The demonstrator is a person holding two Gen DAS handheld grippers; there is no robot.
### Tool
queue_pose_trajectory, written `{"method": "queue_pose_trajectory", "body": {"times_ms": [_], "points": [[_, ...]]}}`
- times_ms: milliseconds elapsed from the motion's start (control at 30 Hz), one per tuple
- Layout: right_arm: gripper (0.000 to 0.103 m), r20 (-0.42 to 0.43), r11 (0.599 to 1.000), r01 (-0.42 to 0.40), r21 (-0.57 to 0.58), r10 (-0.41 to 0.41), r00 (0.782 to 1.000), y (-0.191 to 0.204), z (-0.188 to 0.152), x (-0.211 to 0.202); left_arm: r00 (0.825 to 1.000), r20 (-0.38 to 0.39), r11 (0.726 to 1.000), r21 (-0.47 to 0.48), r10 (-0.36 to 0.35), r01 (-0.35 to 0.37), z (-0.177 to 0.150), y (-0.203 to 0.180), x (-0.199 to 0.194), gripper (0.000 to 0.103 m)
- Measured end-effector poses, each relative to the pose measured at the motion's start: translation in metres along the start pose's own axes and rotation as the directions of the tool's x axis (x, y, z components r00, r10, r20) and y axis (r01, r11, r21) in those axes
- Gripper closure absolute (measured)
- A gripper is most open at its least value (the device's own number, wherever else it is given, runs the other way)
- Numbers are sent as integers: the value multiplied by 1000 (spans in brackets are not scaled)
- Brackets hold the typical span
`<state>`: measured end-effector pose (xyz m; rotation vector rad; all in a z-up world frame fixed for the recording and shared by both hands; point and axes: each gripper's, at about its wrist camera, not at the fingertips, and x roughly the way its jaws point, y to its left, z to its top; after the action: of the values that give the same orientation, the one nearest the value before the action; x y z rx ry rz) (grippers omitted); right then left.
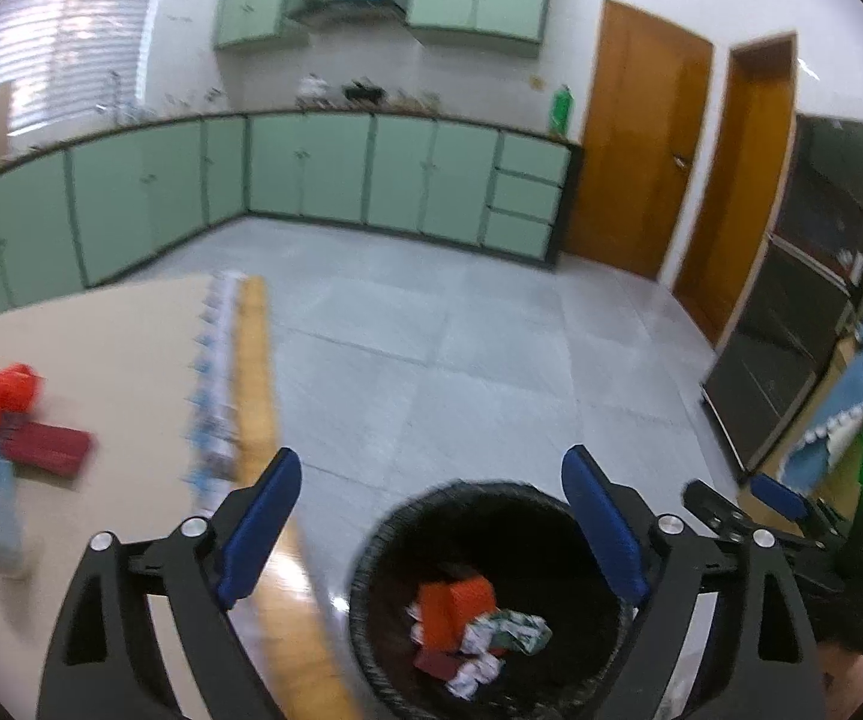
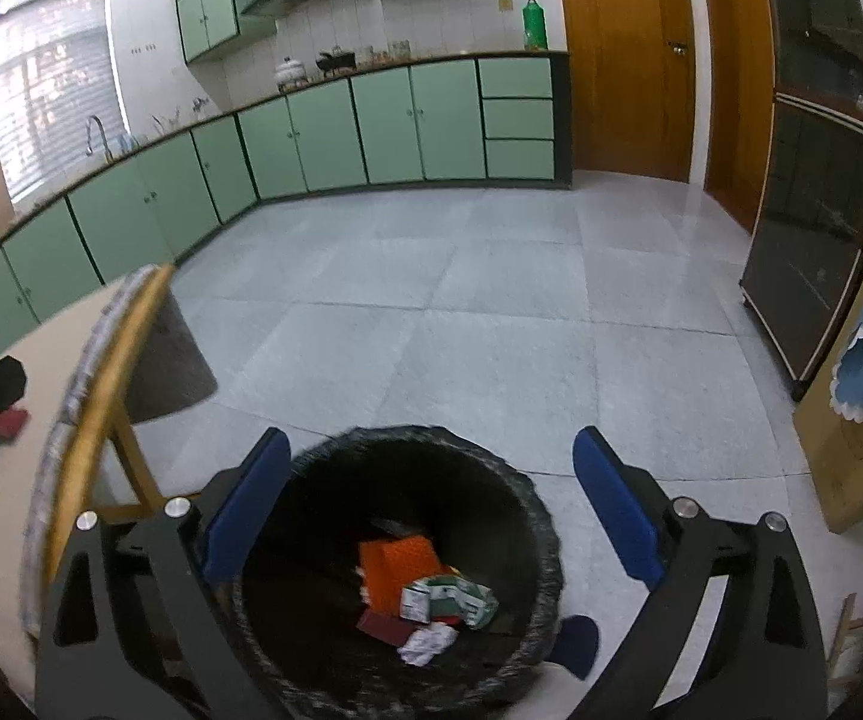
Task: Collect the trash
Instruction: 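Open both tools over the bin to drop the bag and pad, then return to the table and grasp the white paper cup with the right tool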
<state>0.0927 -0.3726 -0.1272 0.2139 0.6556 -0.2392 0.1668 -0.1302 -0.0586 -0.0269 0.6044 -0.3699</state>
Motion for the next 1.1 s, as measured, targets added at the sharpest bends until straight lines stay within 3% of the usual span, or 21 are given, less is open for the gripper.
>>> {"method": "queue_pose_trajectory", "body": {"times_ms": [100,233,500,633,833,1100], "points": [[8,27,999,-32,-13,32,999,16,5,-13,995,53,996,-15,85,-84,6,22,-27,13],[8,56,995,-91,-33,93,994,48,11,-25,970,103,976,-33,218,-216,5,59,-62,13],[8,62,968,-219,-124,228,972,130,10,-33,904,115,909,-110,413,-401,-14,142,-120,13],[8,49,936,-302,-181,315,948,182,4,-38,874,95,874,-156,477,-460,-25,181,-140,13],[8,20,871,-412,-266,432,901,261,-11,-46,846,58,835,-212,529,-508,-45,224,-155,13],[8,-53,810,-486,-330,498,866,328,-32,-45,829,12,801,-264,560,-537,-65,272,-166,13]]}}
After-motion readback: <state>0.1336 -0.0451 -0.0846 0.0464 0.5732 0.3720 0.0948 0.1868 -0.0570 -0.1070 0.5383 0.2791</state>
